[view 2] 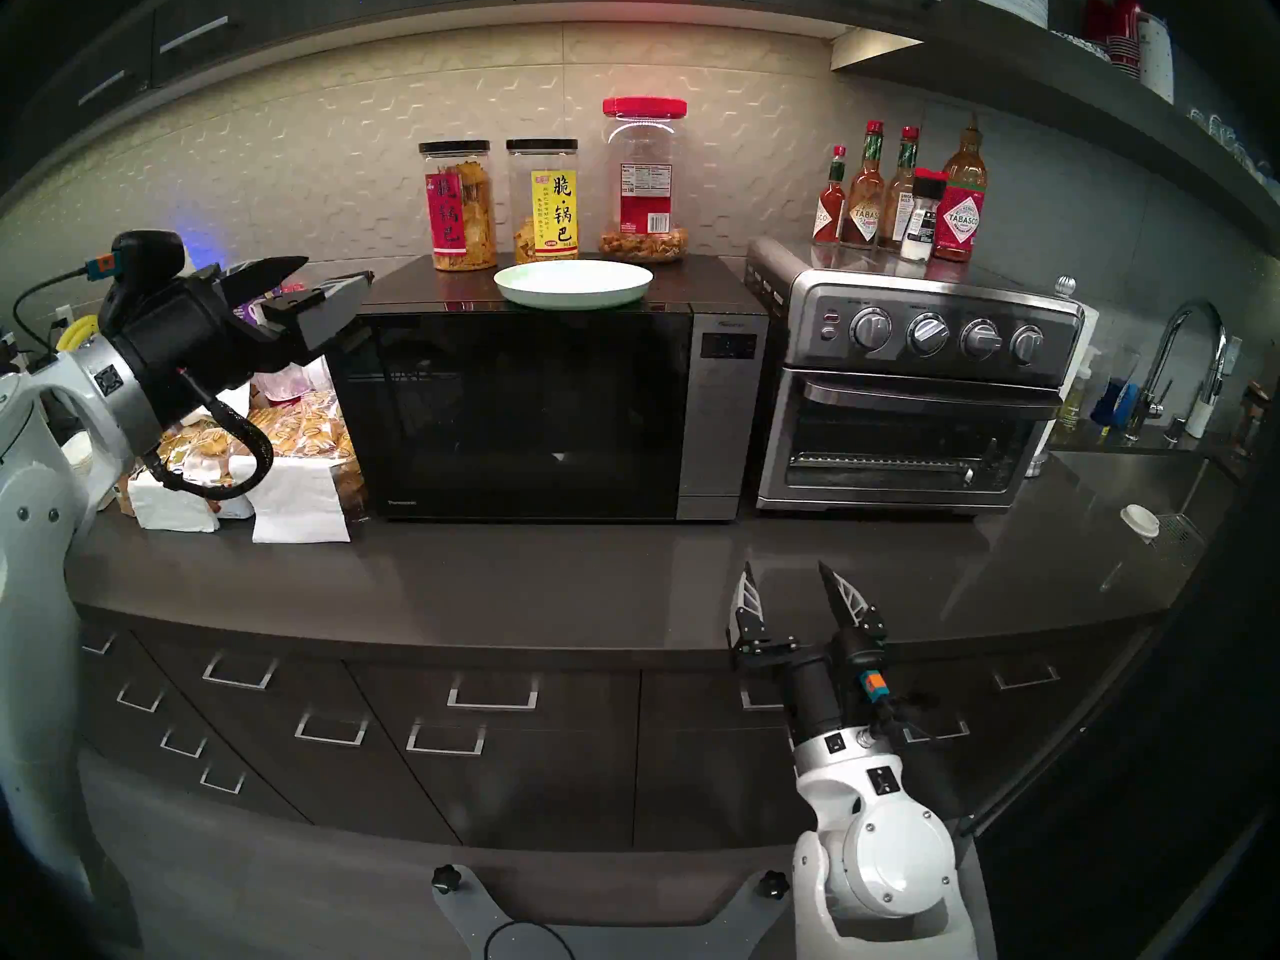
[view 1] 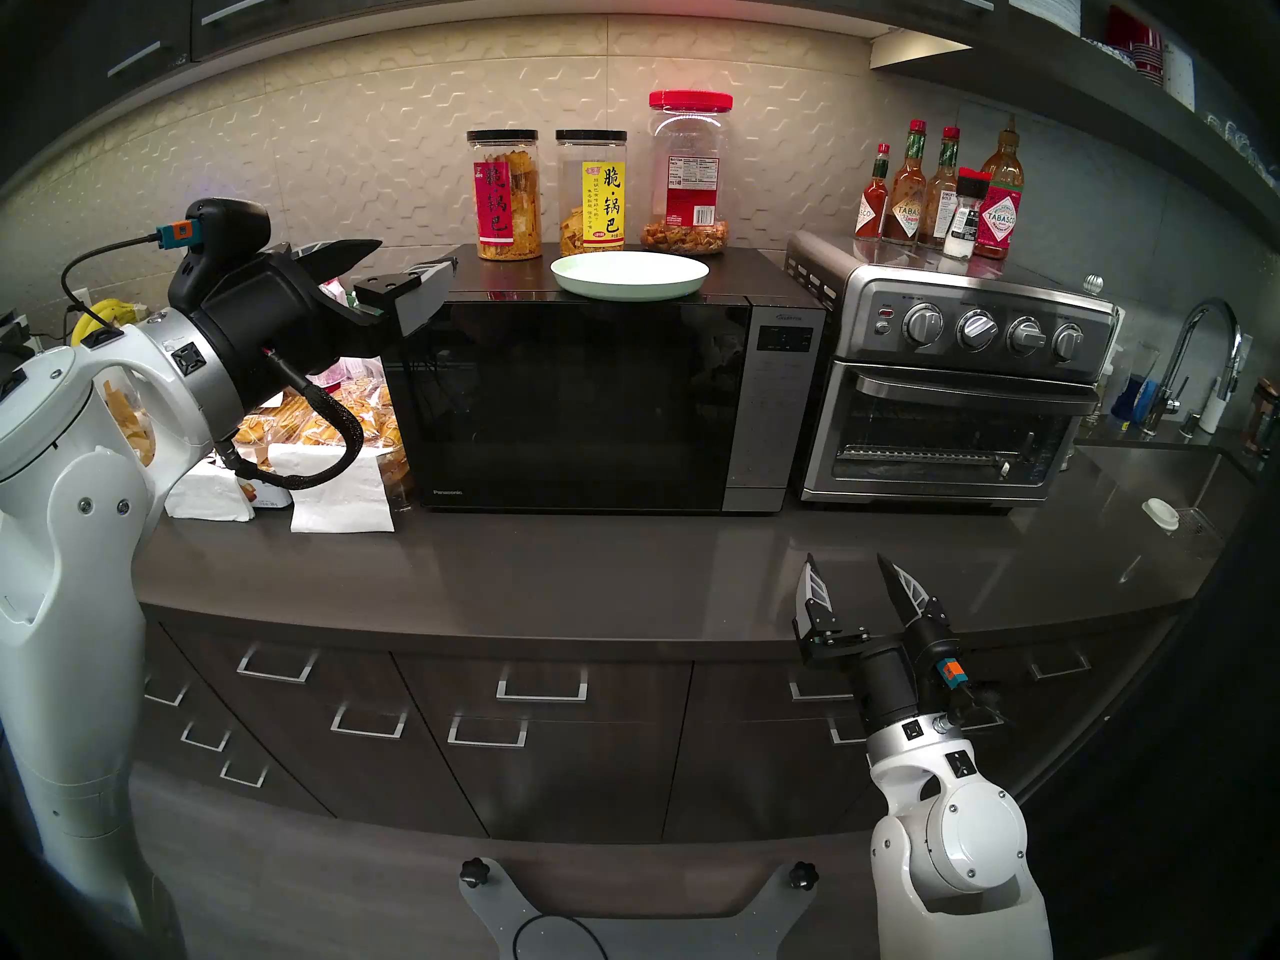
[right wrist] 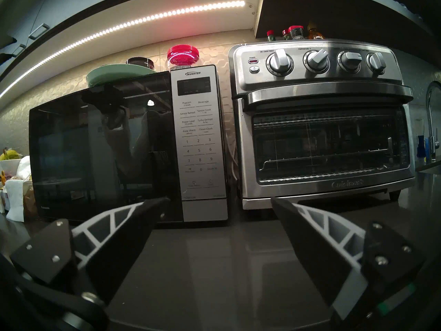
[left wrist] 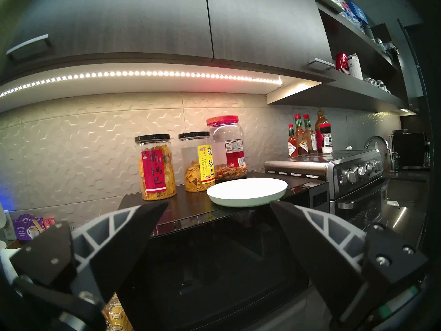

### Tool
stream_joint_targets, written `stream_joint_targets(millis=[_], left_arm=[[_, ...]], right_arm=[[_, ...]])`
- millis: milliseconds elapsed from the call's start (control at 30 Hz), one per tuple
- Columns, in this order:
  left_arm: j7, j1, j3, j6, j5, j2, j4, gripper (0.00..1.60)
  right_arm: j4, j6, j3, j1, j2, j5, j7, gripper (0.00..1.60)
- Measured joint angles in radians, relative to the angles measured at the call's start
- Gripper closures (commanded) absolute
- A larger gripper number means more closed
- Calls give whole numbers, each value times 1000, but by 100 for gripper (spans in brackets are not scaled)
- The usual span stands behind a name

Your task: Open the microwave, put the plate inside, and close the door

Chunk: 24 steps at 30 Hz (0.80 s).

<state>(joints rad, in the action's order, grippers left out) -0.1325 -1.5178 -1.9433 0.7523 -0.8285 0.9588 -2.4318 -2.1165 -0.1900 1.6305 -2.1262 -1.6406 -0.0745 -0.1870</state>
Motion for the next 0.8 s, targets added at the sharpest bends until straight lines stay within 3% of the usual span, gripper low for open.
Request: stream_joint_targets(millis=[400,800], left_arm=[[3,5,10,0,-1,-2,0,0],[26,73,53,10,-25,-19,53,0]], right_arm=[[0,0,0,0,0,0,0,0],[0,0,0,0,0,0,0,0]])
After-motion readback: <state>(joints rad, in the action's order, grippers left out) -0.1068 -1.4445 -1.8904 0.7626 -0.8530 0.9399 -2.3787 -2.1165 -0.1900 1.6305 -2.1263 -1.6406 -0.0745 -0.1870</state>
